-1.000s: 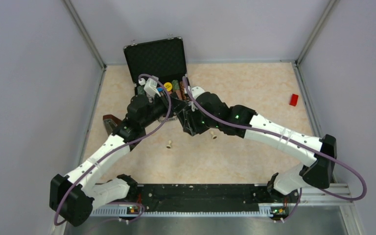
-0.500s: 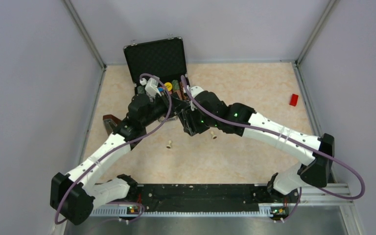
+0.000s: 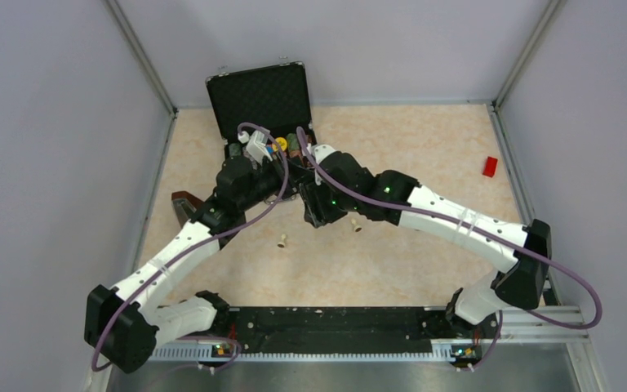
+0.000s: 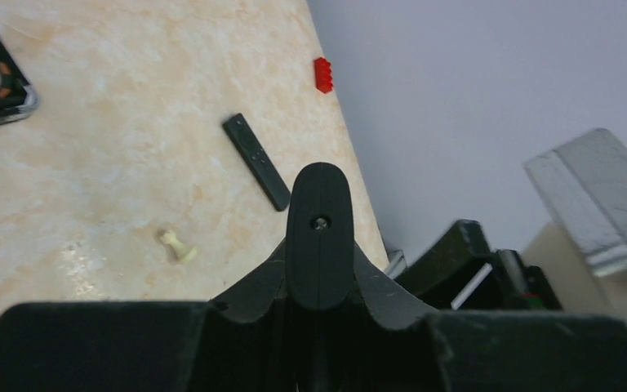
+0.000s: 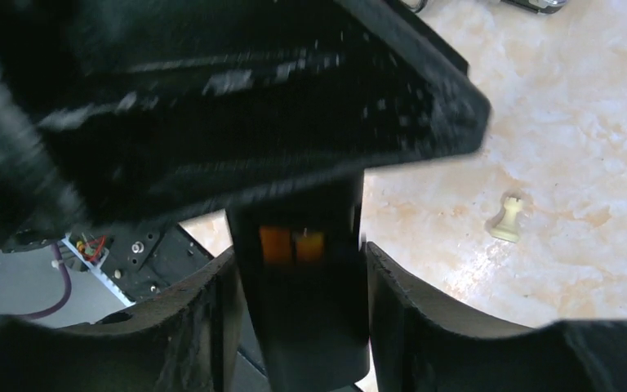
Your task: Load the batteries into the remote control
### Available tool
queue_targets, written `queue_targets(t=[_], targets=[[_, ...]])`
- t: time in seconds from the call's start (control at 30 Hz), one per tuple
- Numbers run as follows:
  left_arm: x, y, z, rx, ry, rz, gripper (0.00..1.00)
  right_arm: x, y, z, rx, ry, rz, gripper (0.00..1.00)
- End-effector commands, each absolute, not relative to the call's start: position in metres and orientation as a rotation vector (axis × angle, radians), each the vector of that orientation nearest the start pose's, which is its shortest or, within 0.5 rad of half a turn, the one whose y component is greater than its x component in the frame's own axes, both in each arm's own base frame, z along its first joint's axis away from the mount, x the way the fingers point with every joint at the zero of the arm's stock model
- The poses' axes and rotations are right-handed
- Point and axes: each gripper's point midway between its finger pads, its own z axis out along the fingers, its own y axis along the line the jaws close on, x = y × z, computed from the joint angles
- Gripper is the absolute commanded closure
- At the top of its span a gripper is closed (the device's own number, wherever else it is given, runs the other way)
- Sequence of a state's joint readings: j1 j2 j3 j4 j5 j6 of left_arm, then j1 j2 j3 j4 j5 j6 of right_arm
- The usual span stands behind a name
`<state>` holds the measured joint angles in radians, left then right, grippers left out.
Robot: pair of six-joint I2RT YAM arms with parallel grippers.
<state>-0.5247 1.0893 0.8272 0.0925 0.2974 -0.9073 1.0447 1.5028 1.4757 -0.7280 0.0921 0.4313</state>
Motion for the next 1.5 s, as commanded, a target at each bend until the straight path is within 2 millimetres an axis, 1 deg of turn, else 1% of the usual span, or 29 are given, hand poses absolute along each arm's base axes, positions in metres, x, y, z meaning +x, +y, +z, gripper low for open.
queue_targets(t=[0.0, 0.07, 0.2, 0.3, 0.37, 0.5, 0.63, 0.73, 0.8, 0.87, 0.93, 0.97, 1.03, 1.1, 1.17, 1.2, 1.3, 1.47], targets=[[0.270, -0.273, 0.332, -0.056, 1.779, -1.434, 1.00, 0.214, 0.366, 0.252, -0.633, 2.250, 0.656, 0.47], [0.270, -0.273, 0.333, -0.061, 1.780, -1.439, 1.00, 0.216, 0.366, 0.254, -0.619, 2.248, 0.656, 0.45], [0.270, -0.274, 0.334, -0.075, 1.783, -1.452, 1.00, 0.220, 0.368, 0.256, -0.595, 2.259, 0.674, 0.45], [0.273, -0.272, 0.329, -0.094, 1.795, -1.431, 1.00, 0.223, 0.368, 0.256, -0.581, 2.262, 0.673, 0.46], [0.279, -0.267, 0.321, -0.101, 1.810, -1.356, 1.00, 0.226, 0.366, 0.255, -0.564, 2.262, 0.663, 0.46], [0.293, -0.251, 0.297, -0.170, 1.857, -1.204, 1.00, 0.226, 0.355, 0.255, -0.520, 2.267, 0.660, 0.44], [0.299, -0.239, 0.277, -0.234, 1.889, -1.111, 1.00, 0.222, 0.334, 0.250, -0.460, 2.288, 0.652, 0.39], [0.302, -0.234, 0.267, -0.258, 1.914, -1.068, 1.00, 0.217, 0.308, 0.231, -0.390, 2.345, 0.625, 0.38], [0.303, -0.232, 0.262, -0.267, 1.921, -1.053, 1.00, 0.213, 0.287, 0.211, -0.337, 2.399, 0.569, 0.36], [0.302, -0.230, 0.258, -0.270, 1.927, -1.043, 1.00, 0.208, 0.263, 0.184, -0.315, 2.454, 0.455, 0.33], [0.300, -0.229, 0.252, -0.272, 1.945, -1.033, 1.00, 0.199, 0.241, 0.152, -0.343, 2.529, 0.332, 0.31], [0.299, -0.227, 0.248, -0.281, 1.960, -1.019, 1.00, 0.194, 0.232, 0.136, -0.359, 2.571, 0.270, 0.29], [0.298, -0.223, 0.245, -0.291, 1.962, -1.000, 1.00, 0.183, 0.218, 0.108, -0.394, 2.654, 0.170, 0.27], [0.298, -0.216, 0.245, -0.309, 1.956, -0.971, 1.00, 0.174, 0.210, 0.087, -0.416, 2.712, 0.119, 0.26], [0.296, -0.211, 0.243, -0.323, 1.961, -0.944, 1.00, 0.171, 0.208, 0.073, -0.437, 2.745, 0.090, 0.25], [0.299, -0.204, 0.241, -0.350, 1.956, -0.908, 1.00, 0.170, 0.207, 0.068, -0.451, 2.758, 0.079, 0.25], [0.299, -0.194, 0.239, -0.382, 1.954, -0.866, 1.00, 0.166, 0.207, 0.052, -0.492, 2.804, 0.044, 0.25], [0.296, -0.185, 0.236, -0.406, 1.941, -0.841, 1.00, 0.156, 0.216, 0.032, -0.528, 2.869, 0.097, 0.26]])
